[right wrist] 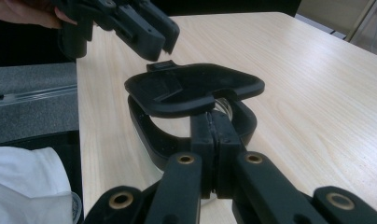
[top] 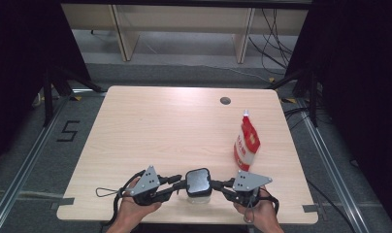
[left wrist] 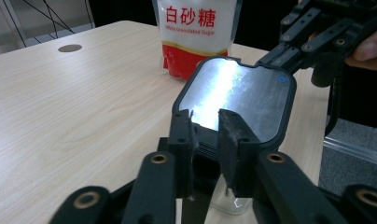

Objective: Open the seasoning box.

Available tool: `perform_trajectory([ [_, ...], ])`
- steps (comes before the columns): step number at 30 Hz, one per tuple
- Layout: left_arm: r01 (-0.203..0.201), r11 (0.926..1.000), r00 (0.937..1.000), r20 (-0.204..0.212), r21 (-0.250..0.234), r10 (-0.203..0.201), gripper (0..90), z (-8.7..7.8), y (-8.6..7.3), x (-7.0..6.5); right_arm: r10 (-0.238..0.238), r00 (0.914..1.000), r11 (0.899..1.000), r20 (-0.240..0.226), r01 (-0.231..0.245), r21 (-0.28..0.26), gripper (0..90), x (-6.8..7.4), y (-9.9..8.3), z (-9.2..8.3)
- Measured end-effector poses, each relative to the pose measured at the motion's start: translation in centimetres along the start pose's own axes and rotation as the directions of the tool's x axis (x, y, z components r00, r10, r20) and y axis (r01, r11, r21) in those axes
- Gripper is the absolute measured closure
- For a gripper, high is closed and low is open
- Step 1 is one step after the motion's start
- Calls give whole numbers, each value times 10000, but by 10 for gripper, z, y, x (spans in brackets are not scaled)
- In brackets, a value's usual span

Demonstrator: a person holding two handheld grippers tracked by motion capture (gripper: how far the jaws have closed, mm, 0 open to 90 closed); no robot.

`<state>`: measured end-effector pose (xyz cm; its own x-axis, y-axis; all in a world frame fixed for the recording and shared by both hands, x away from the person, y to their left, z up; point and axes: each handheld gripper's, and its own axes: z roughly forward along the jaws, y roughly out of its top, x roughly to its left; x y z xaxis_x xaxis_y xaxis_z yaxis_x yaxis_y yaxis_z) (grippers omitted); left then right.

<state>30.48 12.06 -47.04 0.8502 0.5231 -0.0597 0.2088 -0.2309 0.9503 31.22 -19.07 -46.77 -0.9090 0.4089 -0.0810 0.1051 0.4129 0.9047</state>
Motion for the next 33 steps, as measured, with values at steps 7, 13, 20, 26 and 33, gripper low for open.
perform_trajectory([
  [7,-240,9987,9991,370,449,223,605,-10,-4,1,-41,10000,10000,-88,41,1,900,2,3,2],
  [13,-247,9952,9992,324,947,217,538,-7,-12,3,-26,9999,10000,-136,26,-67,900,2,6,1],
  [20,-487,9849,9981,460,1664,415,500,-1,-22,2,69,9998,9999,-195,-71,-124,899,6,10,4],
  [26,-633,9781,9972,521,1985,540,523,4,-27,2,7,9998,9995,-187,-13,-320,898,8,12,5],
  [33,-696,9761,9969,510,2059,603,548,7,-29,4,14,9998,9992,-194,-22,-411,898,9,15,5],
])
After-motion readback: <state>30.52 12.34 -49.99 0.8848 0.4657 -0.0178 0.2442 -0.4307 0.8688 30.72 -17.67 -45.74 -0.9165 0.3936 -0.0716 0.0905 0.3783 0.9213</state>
